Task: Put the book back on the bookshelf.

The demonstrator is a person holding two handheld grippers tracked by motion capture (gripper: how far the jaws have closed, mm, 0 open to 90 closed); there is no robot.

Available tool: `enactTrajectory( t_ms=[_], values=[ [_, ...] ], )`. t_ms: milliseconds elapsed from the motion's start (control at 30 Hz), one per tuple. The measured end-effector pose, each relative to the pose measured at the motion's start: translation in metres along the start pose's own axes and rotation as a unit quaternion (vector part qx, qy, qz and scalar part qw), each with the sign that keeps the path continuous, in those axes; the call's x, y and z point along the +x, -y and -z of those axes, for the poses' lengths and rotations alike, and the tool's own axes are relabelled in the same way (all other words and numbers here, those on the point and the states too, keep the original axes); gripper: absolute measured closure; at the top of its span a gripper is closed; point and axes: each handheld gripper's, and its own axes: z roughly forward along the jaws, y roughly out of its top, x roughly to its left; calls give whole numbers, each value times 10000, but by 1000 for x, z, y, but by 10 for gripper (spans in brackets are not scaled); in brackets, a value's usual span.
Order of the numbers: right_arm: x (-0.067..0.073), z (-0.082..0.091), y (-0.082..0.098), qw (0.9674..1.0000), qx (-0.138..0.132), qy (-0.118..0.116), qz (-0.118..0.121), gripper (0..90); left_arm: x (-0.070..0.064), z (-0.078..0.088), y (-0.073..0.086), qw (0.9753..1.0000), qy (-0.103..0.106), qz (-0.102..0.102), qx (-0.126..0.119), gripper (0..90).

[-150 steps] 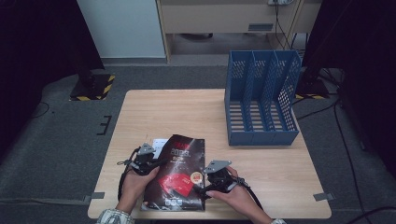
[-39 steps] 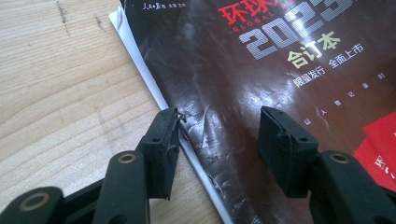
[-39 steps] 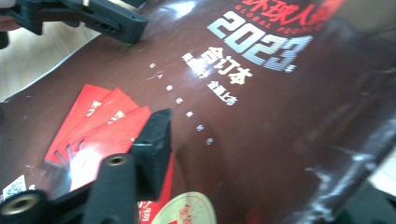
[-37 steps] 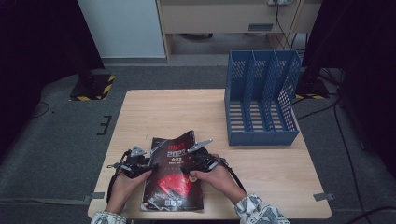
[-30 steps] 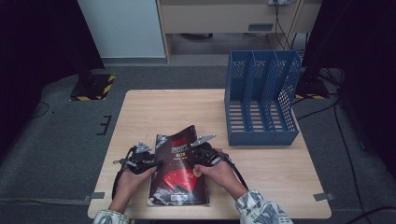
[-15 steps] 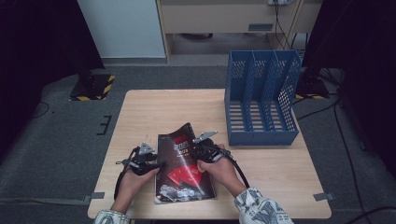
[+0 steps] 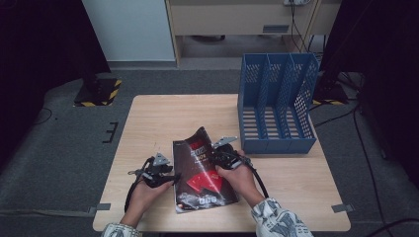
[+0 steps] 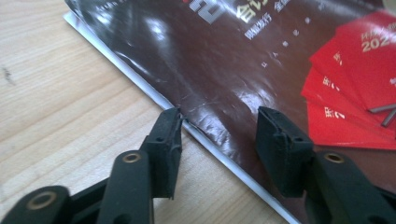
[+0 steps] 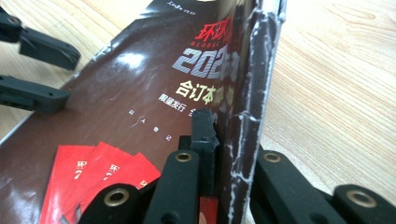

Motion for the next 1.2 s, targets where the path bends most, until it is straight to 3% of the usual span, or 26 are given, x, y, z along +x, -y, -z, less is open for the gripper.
enactTrajectory(
  t_ms=[133, 300, 467, 733, 900, 1200],
  values=[
    [0, 3, -2, 10000, -28, -86, -17, 826, 0, -2, 0, 10000, 81, 48, 1, 539],
    [0, 5, -3, 9994, -11, -329, -74, 733, 1, -4, 0, 9999, 102, 72, -37, 542],
    [2, 6, 1, 9989, 28, -424, -186, 679, 1, -6, -1, 9999, 88, 67, -57, 547],
    [1, -1, 4, 9985, 266, -469, -86, 583, 2, -7, -4, 9999, 92, -1, -47, 550],
    [0, -3, 5, 9979, 338, -520, -196, 578, 3, -9, -5, 9999, 100, -8, -56, 550],
    [-1, -8, 6, 9964, 651, -527, -136, 559, 4, -12, -7, 9999, 97, -52, -78, 549]
  ],
)
